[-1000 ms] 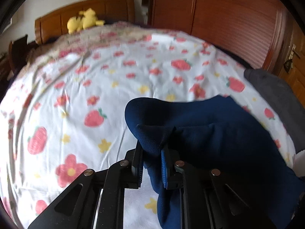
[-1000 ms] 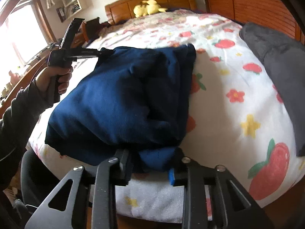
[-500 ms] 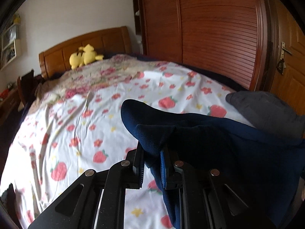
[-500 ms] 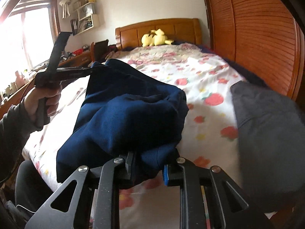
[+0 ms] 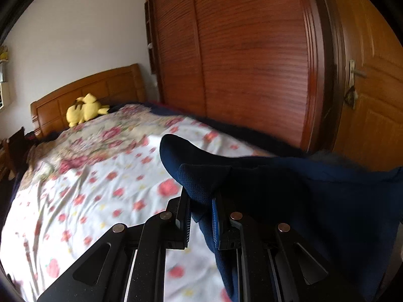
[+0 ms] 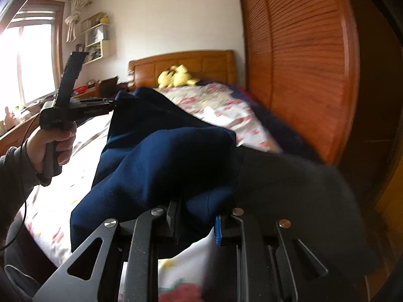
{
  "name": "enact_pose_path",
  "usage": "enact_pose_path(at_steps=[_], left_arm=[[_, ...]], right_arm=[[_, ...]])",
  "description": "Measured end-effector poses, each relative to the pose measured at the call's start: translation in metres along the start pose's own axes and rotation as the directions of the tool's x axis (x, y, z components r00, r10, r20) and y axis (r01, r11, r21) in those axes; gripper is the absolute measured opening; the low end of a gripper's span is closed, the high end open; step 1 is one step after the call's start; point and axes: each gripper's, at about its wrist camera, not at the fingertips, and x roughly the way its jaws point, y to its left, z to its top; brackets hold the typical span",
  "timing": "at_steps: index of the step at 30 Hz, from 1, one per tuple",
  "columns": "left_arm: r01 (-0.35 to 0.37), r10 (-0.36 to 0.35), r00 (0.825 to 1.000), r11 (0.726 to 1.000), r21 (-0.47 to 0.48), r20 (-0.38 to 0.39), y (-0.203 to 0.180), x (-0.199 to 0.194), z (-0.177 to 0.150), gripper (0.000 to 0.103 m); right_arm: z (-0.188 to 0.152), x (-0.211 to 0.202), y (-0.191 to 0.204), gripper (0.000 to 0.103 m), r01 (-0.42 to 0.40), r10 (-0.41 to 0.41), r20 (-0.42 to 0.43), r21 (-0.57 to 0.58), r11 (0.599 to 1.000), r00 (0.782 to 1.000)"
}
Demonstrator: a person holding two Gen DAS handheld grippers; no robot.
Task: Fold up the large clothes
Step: 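Grasp the folded jacket with both grippers and lift it off the bed, then place the folded jacket on the grey item beside the wardrobe and release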
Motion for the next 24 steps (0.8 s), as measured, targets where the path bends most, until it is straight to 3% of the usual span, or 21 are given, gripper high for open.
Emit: enact_pose_path(at_steps=[7, 13, 16, 18, 20, 24], left_arm=[[0.088, -0.088, 0.995, 0.996, 0.003, 0.053, -0.056, 0.033, 0.037, 0.014], [0.172, -0.173, 0.985, 0.985, 0.033, 0.024, -0.08, 0.079, 0.041, 0.014], [0.17, -0.164, 0.984, 0.983, 0.073, -0.071, -0.083, 0.105, 0.025, 0.015], [0.148, -0.134, 0.983, 0.983, 0.109, -0.129, -0.08, 0.117, 0.005, 0.017], [0.116, -0.097, 0.985, 0.984, 0.132, -0.142, -0.071, 0.117, -0.009, 0.018], [0.089, -0.068, 0.989, 0.983, 0.163, -0.134, -0.041, 0.094, -0.034, 0.021]], right_arm=[[0.018, -0.041, -0.046, 0.02, 0.143, -0.145, 0.102, 0.026, 0.989, 0.984], [0.004, -0.063, -0.08, 0.02, 0.275, -0.279, 0.071, 0.059, 0.96, 0.958], [-0.015, -0.054, -0.098, 0.02, 0.296, -0.296, -0.014, 0.086, 0.951, 0.955], [-0.027, -0.045, -0.101, 0.023, 0.336, -0.33, -0.093, 0.067, 0.939, 0.939], [-0.037, -0.045, -0.099, 0.026, 0.384, -0.378, -0.11, 0.043, 0.922, 0.919], [-0.037, -0.06, -0.099, 0.046, 0.456, -0.449, -0.103, 0.055, 0.888, 0.887]])
